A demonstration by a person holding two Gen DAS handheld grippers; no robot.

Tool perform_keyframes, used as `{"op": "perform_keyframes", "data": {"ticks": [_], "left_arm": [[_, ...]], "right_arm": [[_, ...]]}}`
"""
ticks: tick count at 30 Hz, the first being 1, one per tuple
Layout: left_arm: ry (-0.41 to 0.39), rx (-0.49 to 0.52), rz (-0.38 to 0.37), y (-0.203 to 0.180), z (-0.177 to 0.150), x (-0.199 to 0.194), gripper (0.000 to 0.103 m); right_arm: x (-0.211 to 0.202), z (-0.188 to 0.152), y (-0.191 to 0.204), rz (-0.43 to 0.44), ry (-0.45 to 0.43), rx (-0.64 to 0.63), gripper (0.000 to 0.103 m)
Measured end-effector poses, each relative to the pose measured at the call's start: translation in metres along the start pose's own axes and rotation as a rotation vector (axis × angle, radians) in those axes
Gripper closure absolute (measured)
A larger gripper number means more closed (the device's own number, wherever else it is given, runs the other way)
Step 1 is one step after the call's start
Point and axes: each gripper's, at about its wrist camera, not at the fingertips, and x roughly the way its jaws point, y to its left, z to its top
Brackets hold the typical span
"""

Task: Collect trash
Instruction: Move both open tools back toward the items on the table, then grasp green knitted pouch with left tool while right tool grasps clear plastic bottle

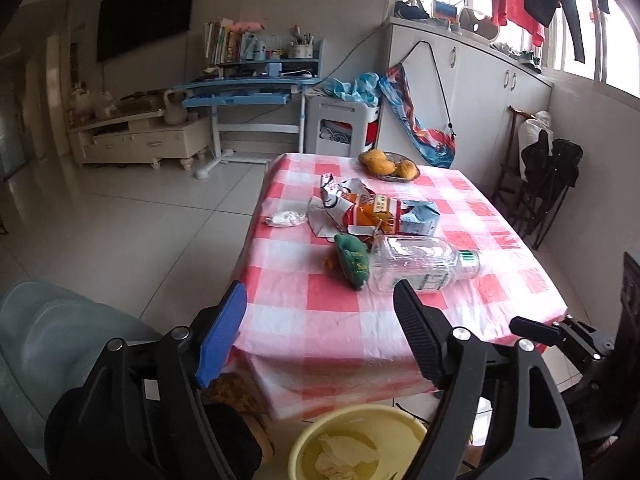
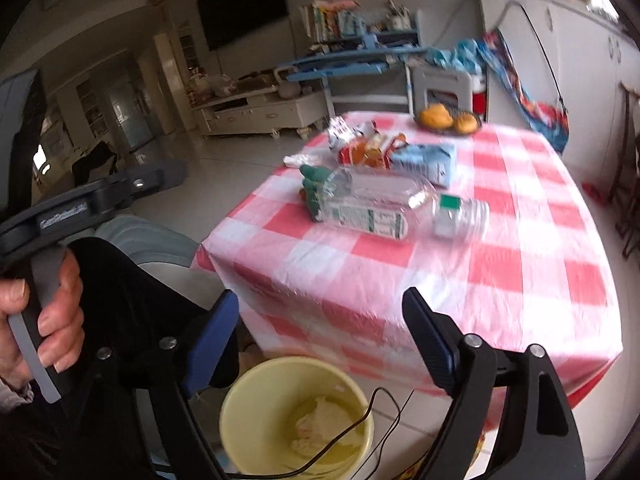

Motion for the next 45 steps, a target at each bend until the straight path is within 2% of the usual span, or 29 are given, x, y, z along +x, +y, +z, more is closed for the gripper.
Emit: {"op": "perform_keyframes", "data": {"ticks": [10, 24, 29, 33, 38, 42, 45], "left_arm": [[-0.012, -0.011, 0.026, 0.011, -0.009, 0.008, 0.025], [-0.005, -0.006, 0.034, 0.011, -0.014, 0.016, 0.023], [0.024, -0.031, 0.003, 0.014, -0.008, 0.024, 0.022], [0.053, -0.023, -0.023, 0.012, 0.009, 0.042, 0.022], [0.119, -0.039, -0.028, 0.011, 0.026, 0.079, 0.023], [0.199, -0.07, -0.038, 0.007, 0.033, 0.119, 0.023], [0.219, -0.066, -0.04, -0.001, 0.037, 0.141, 0.023]], "right_arm": [[0.008, -0.001, 0.013, -0.026, 0.004, -0.058, 0.015], [0.018, -0.006, 0.033, -0.05, 0.022, -0.153, 0.013], [0.012, 0.011, 0.032, -0.061, 0.003, -0.216, 0.013], [0.007, 0.044, 0.015, -0.108, -0.025, -0.305, 0.01], [0.027, 0.069, -0.013, -0.141, 0.018, -0.372, 0.01], [0.052, 0.075, -0.037, -0.119, 0.075, -0.358, 0.01], [0.069, 0.076, -0.046, -0.095, 0.107, -0.345, 0.01]]}}
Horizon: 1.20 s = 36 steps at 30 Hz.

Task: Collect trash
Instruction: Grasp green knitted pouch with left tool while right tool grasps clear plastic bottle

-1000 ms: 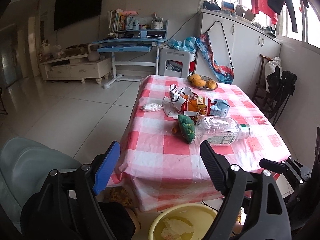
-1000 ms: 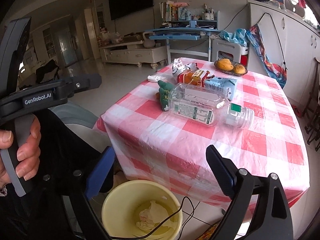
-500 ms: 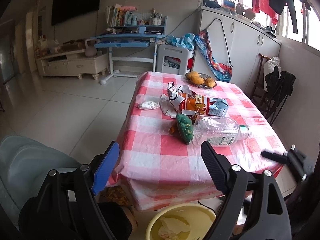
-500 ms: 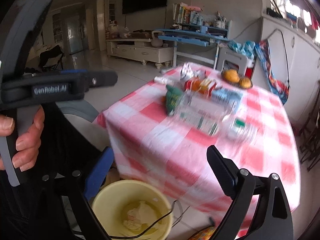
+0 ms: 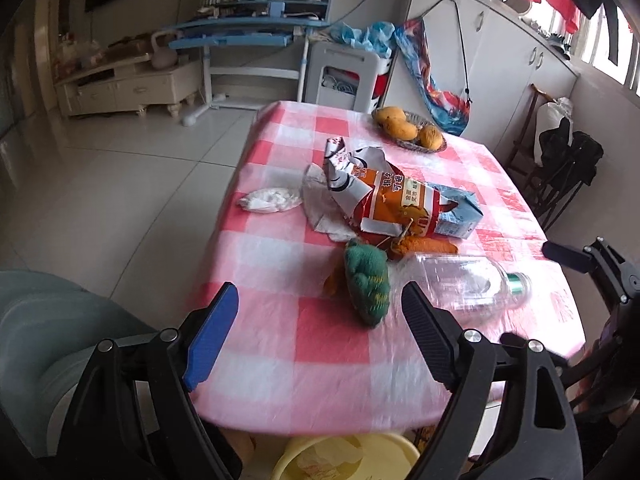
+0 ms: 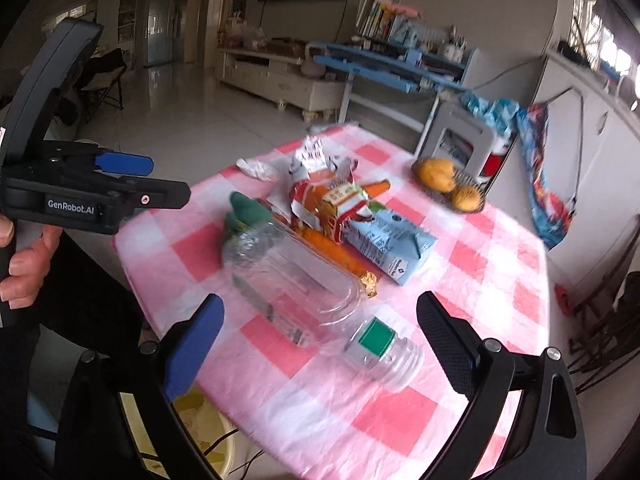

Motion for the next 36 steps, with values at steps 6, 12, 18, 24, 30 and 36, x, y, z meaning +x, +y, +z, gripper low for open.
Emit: {"op": "perform_keyframes", "data": {"ticks": [6, 12, 18, 24, 30, 36], "left_arm": [[0.034, 0.011, 0.009, -0.012, 0.017, 0.041, 0.023], [0.119, -0.023, -0.093, -0.011, 0.018, 0.075, 0.065], [0.067, 0.019, -0.139, -0.02, 0.019, 0.064, 0.085], [0.005, -0.073, -0.214, 0.0, 0.025, 0.04, 0.086], [-0.093, -0.167, -0.235, 0.024, 0.032, 0.015, 0.086], [-0.13, -0.25, -0.212, 0.045, 0.036, 0.008, 0.085]], "right_arm": [[0.036, 0.01, -0.002, 0.045, 0.046, -0.049, 0.01], [0.049, 0.005, 0.007, 0.073, 0.103, -0.087, 0.014], [0.038, 0.0, 0.007, 0.07, 0.113, -0.081, 0.031], [0.034, -0.002, 0.006, 0.068, 0.116, -0.073, 0.037], [0.039, 0.001, 0.008, 0.057, 0.098, -0.076, 0.037], [0.035, 0.003, 0.003, 0.098, 0.065, -0.016, 0.041]]}}
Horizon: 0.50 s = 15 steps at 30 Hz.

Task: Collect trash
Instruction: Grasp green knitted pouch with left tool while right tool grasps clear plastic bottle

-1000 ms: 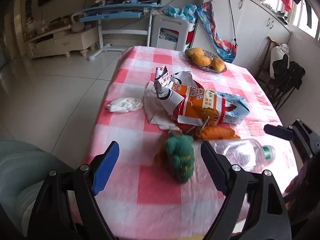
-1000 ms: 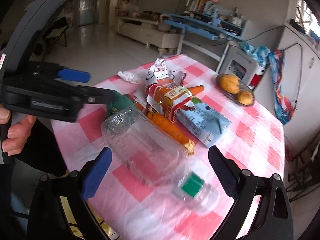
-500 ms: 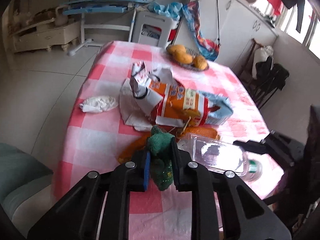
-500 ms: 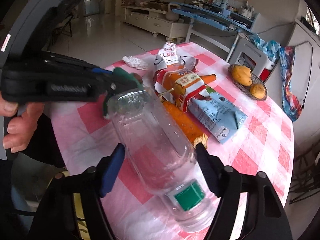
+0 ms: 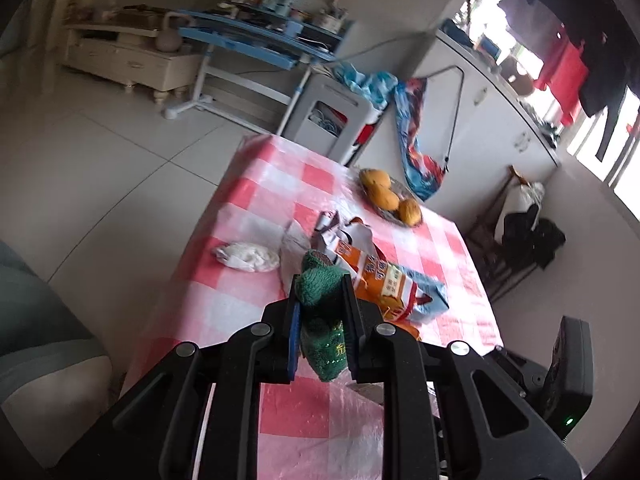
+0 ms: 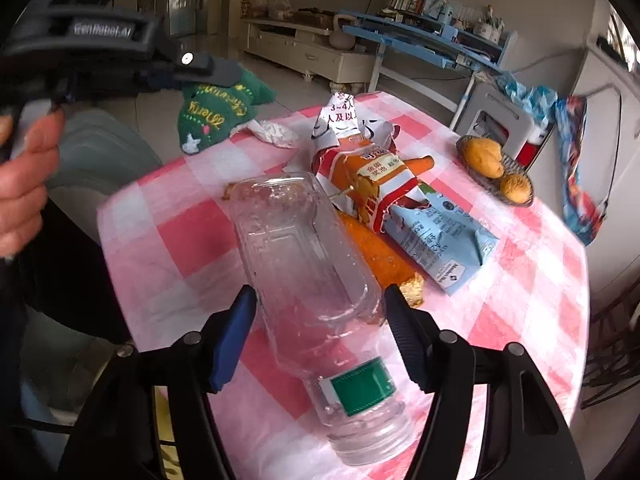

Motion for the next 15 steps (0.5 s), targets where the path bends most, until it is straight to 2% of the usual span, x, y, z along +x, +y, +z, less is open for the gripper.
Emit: {"op": "perform_keyframes", "data": {"ticks": [3, 8, 11, 15], "left_arm": [[-0.017, -0.013, -0.017, 0.001, 0.002, -0.005, 0.085], [-0.067, 0.006, 0.005, -0.004, 0.004, -0.014, 0.085], [-0.105, -0.008, 0.014, 0.001, 0.009, -0.023, 0.085], [-0.155, -0.043, 0.021, 0.012, 0.017, -0.04, 0.085]], "right_arm": [[-0.01, 0.003, -0.016, 0.075, -0.047, 0.11, 0.042], [-0.018, 0.006, -0.034, 0.203, -0.102, 0.24, 0.042], [-0.022, 0.009, -0.03, 0.269, -0.11, 0.228, 0.042], [-0.03, 0.011, -0.004, 0.345, -0.084, 0.117, 0.042]]}}
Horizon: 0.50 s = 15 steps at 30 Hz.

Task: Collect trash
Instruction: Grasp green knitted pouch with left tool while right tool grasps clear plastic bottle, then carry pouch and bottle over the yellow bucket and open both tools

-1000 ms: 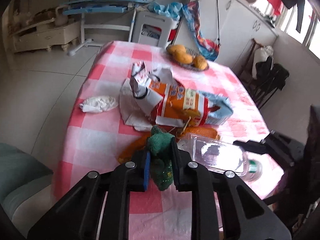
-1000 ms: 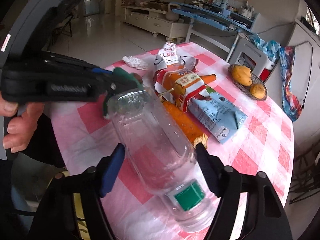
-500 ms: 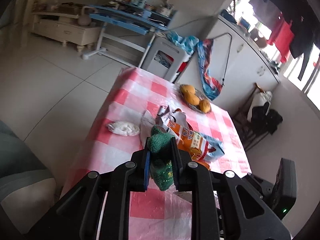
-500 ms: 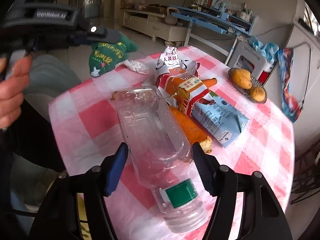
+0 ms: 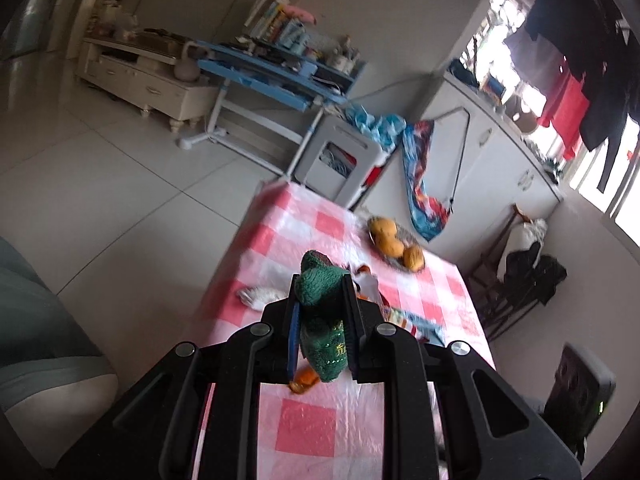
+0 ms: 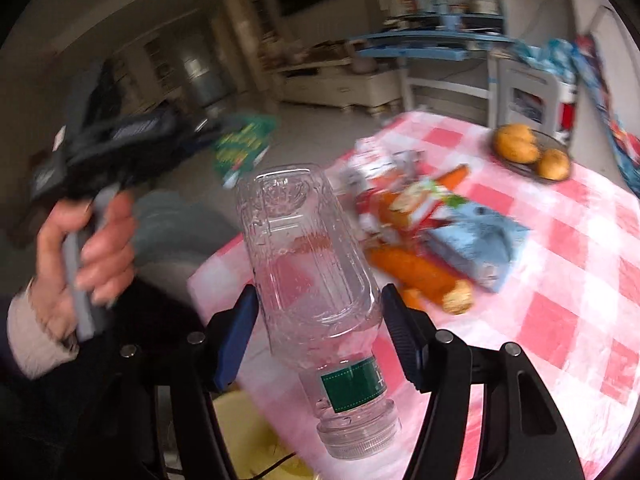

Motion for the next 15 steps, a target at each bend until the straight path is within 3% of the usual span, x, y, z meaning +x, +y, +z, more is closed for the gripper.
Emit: {"op": "perform_keyframes", "data": {"ticks": [8, 15], "left_arm": [[0.005, 0.028, -0.009, -0.002, -0.001, -0.01, 0.085], [0.033, 0.144, -0.019, -0.026, -0.023, -0.027, 0.085]], "right_arm": [[0.014, -0.031, 0.076, 0.202, 0.202, -0.231, 0.042], [0.031, -0.061, 0.127, 0.253, 0.366, -0.376, 0.043]]}}
